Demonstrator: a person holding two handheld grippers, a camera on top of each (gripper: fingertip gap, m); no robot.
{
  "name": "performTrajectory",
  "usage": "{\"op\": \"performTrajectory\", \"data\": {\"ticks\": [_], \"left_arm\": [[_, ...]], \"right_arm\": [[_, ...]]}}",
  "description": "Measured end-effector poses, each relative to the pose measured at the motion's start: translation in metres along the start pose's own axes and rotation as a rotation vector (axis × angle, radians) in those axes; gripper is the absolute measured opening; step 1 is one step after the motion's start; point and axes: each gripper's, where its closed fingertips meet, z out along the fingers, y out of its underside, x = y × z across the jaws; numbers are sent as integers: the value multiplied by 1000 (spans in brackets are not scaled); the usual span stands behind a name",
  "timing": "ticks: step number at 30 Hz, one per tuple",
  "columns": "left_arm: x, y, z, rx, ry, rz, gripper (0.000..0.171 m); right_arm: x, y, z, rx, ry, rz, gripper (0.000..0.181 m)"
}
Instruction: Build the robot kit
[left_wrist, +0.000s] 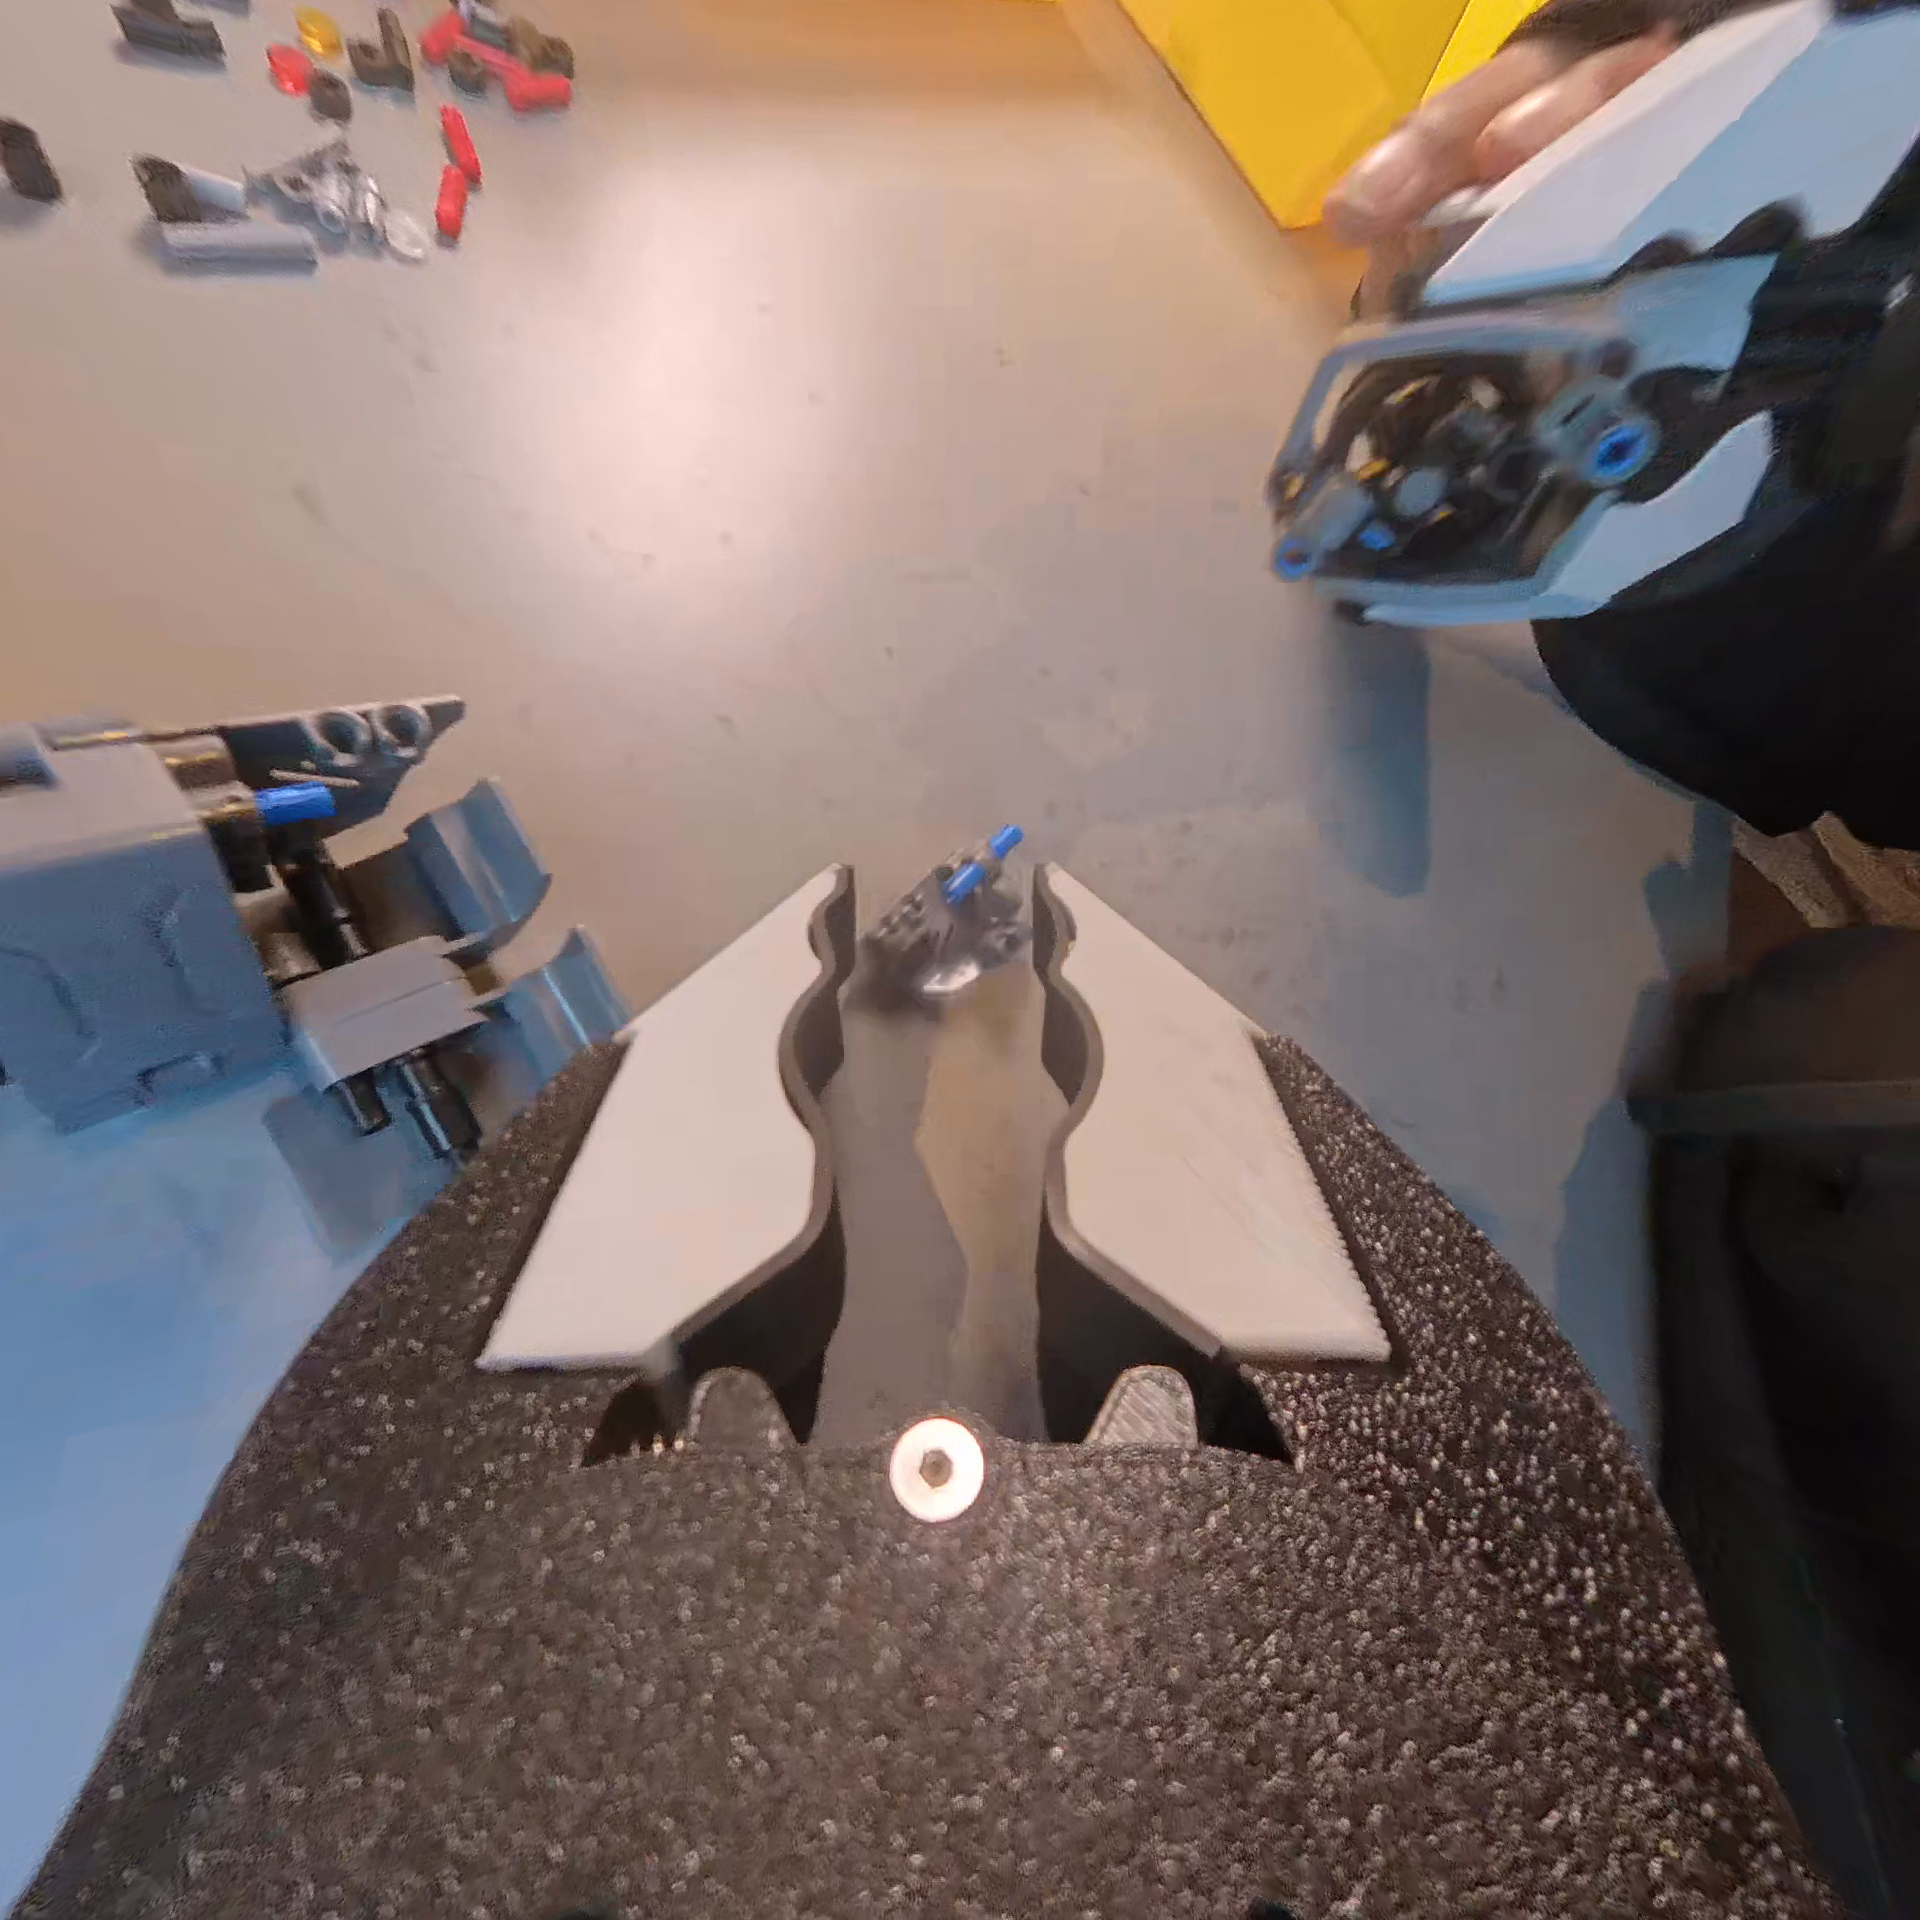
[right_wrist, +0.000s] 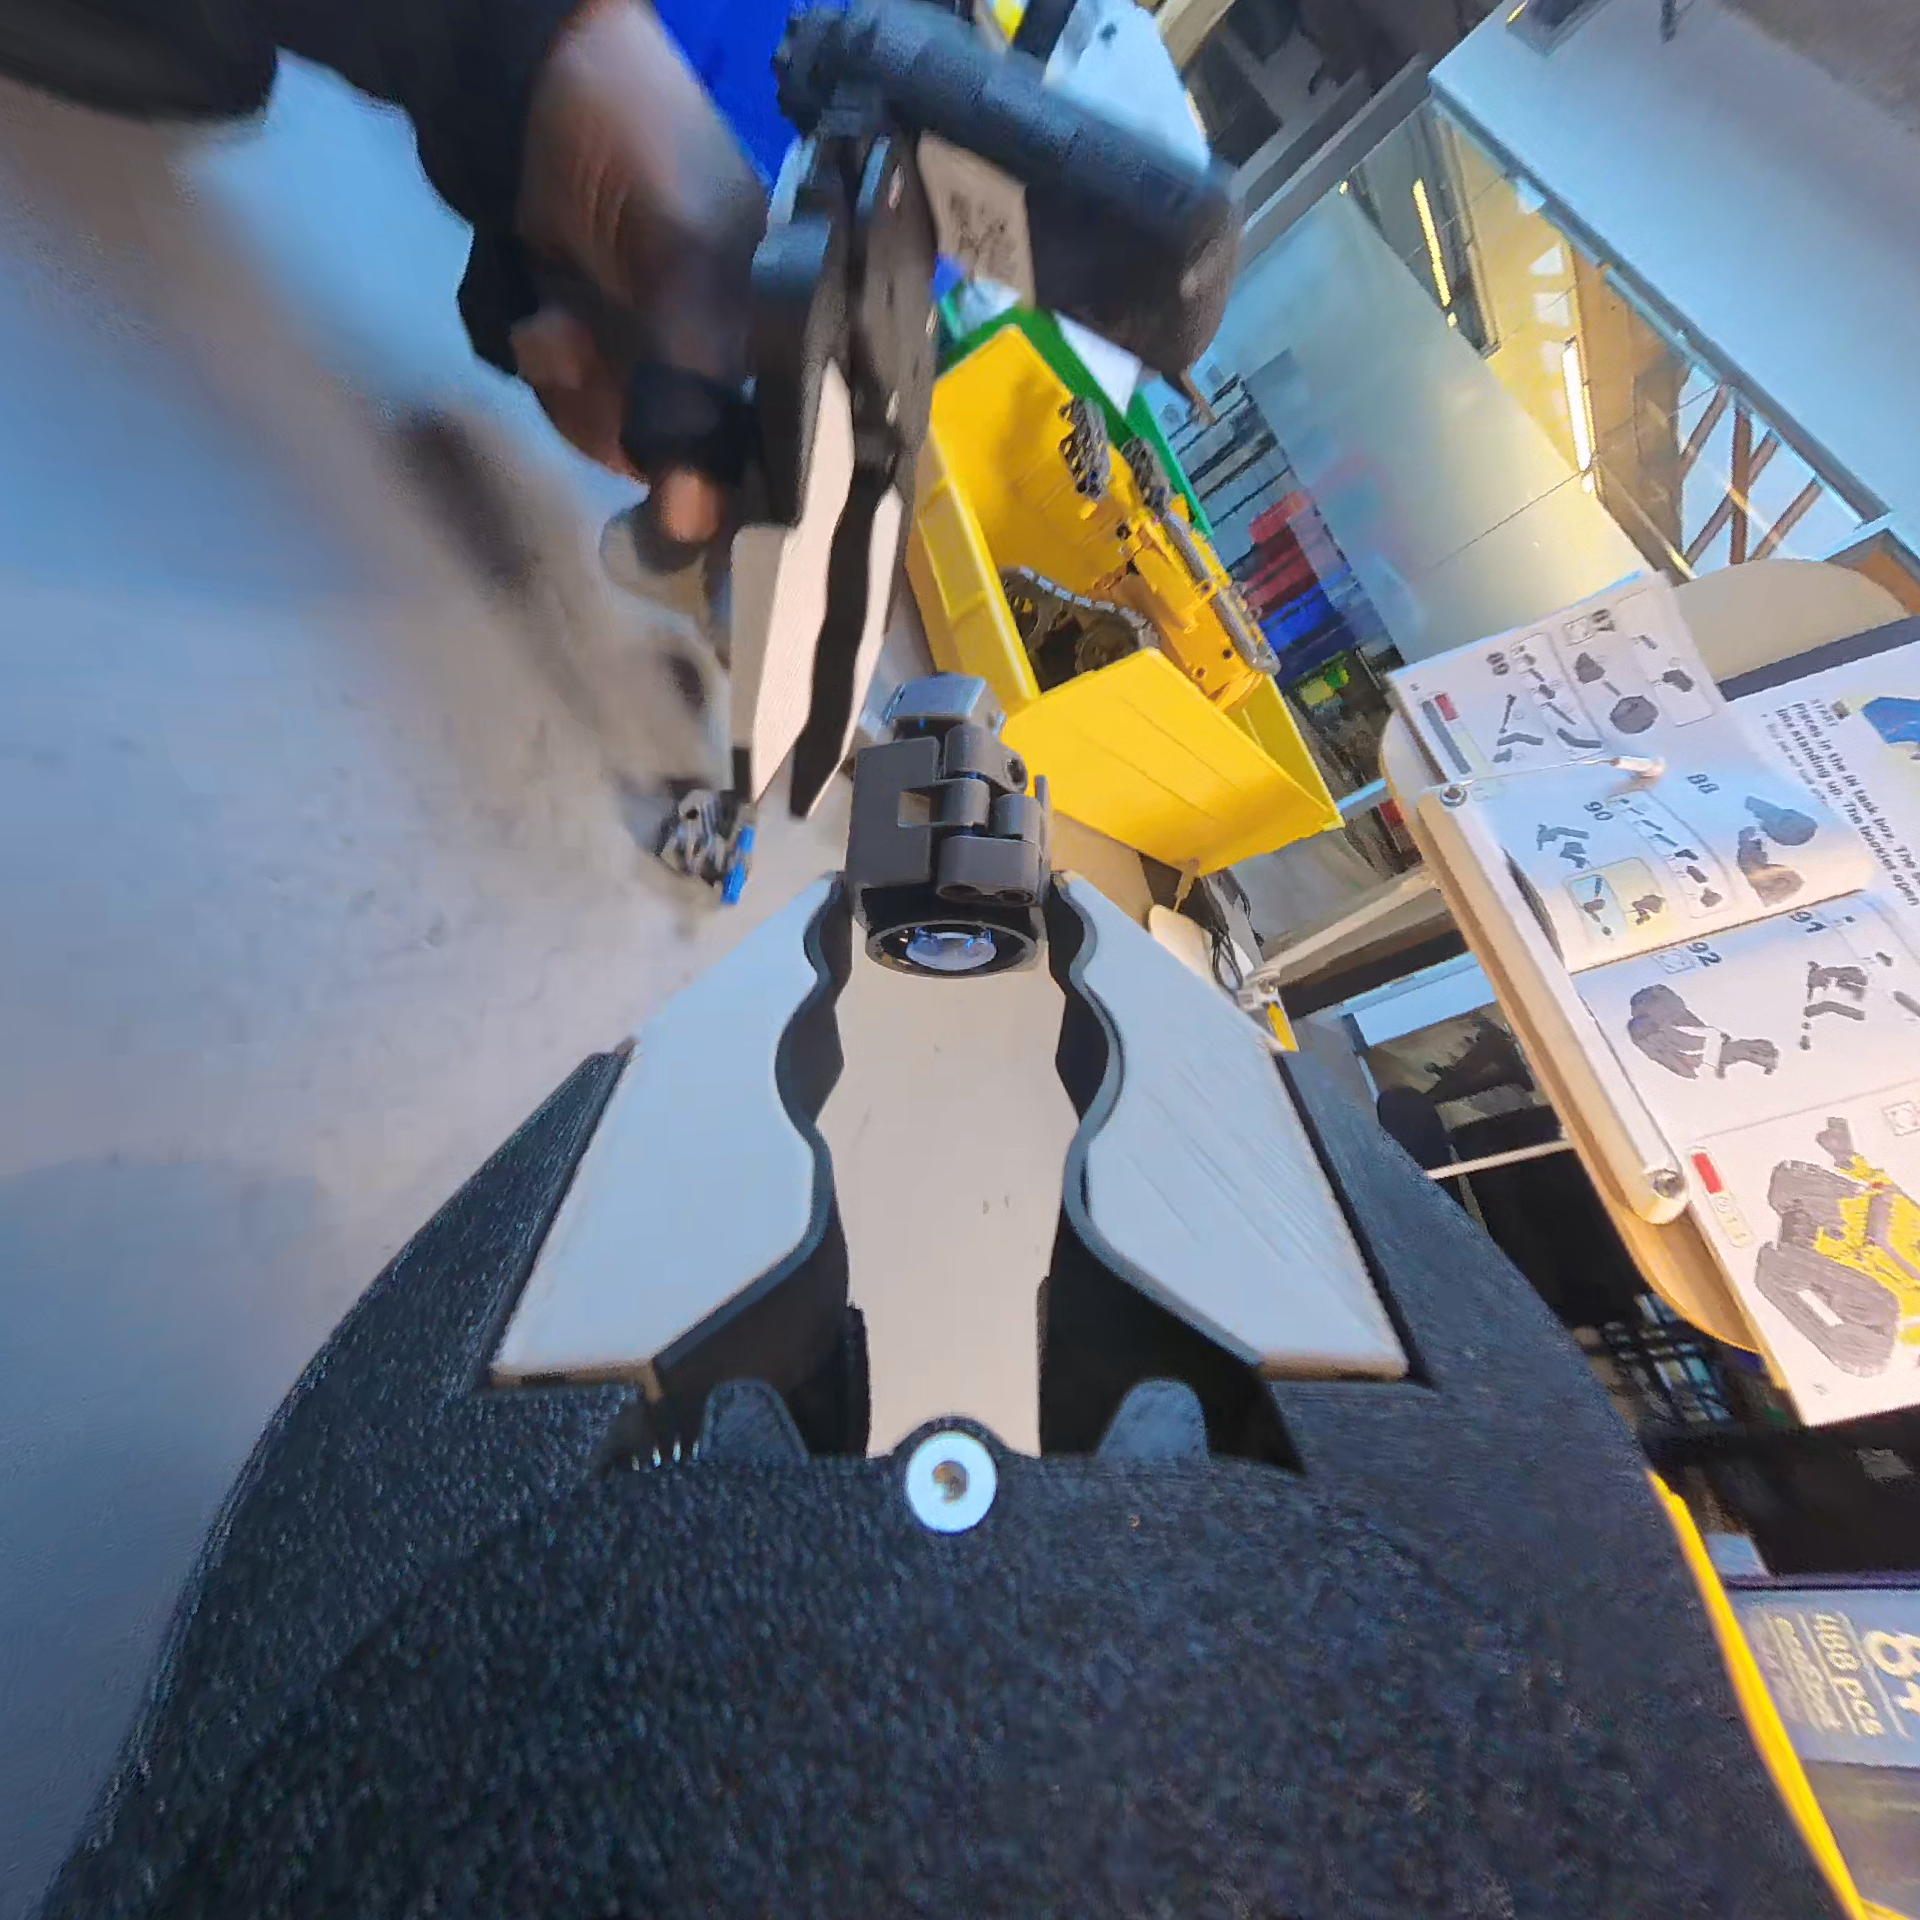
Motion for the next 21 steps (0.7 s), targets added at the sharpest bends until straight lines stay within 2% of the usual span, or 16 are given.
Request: {"op": "performTrajectory", "data": {"ticks": [2, 5, 9, 11, 13, 15, 18, 21], "left_arm": [[6, -12, -10, 58, 36, 6, 39], [29, -32, -19, 180, 178, -11, 45], [62, -44, -13, 262, 354, -44, 65], [74, -46, -8, 278, 393, -40, 62], [75, -47, -6, 299, 356, 9, 50], [80, -52, -12, 332, 350, 69, 50], [86, -57, -20, 379, 274, 233, 49], [90, -61, -28, 442, 219, 368, 49]], "right_arm": [[-3, 6, 3, -40, 0, -35, 36], [-5, 11, 6, -89, 10, -105, 36], [-8, -1, 12, -99, 46, -232, 36], [-8, -9, 14, -100, 83, -312, 36], [-9, -22, 13, -56, 109, -337, 35], [-5, -29, 10, -28, 143, -340, 36], [1, -37, 4, 45, 138, -208, 40], [2, -47, -4, 172, 31, 121, 58]]}}
